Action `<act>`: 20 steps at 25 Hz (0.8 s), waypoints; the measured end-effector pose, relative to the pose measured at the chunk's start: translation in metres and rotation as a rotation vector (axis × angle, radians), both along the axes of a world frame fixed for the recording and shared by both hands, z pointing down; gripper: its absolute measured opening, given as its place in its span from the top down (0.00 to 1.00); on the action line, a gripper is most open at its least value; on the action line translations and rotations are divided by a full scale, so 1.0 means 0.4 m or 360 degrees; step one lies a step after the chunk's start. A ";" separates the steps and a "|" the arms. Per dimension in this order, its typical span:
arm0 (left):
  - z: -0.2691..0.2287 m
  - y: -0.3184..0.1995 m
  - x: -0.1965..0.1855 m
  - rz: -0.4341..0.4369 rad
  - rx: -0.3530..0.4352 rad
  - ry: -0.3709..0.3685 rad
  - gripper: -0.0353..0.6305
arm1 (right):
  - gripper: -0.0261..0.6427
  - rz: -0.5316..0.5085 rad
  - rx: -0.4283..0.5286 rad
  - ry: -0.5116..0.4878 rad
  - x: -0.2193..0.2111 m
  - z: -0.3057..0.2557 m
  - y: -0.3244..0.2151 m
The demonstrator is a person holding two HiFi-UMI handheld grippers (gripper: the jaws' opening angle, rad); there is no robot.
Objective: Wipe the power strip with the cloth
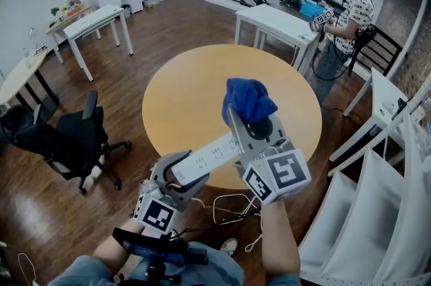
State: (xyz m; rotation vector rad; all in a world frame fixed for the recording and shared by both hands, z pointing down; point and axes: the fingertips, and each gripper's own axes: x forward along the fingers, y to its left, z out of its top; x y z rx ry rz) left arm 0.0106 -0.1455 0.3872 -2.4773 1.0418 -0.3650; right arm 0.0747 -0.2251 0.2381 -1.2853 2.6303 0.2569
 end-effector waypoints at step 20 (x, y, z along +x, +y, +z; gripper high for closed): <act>-0.014 -0.028 -0.042 -0.0056 -0.0095 0.0150 0.50 | 0.85 0.0114 -0.0010 -0.0072 0.071 -0.002 -0.011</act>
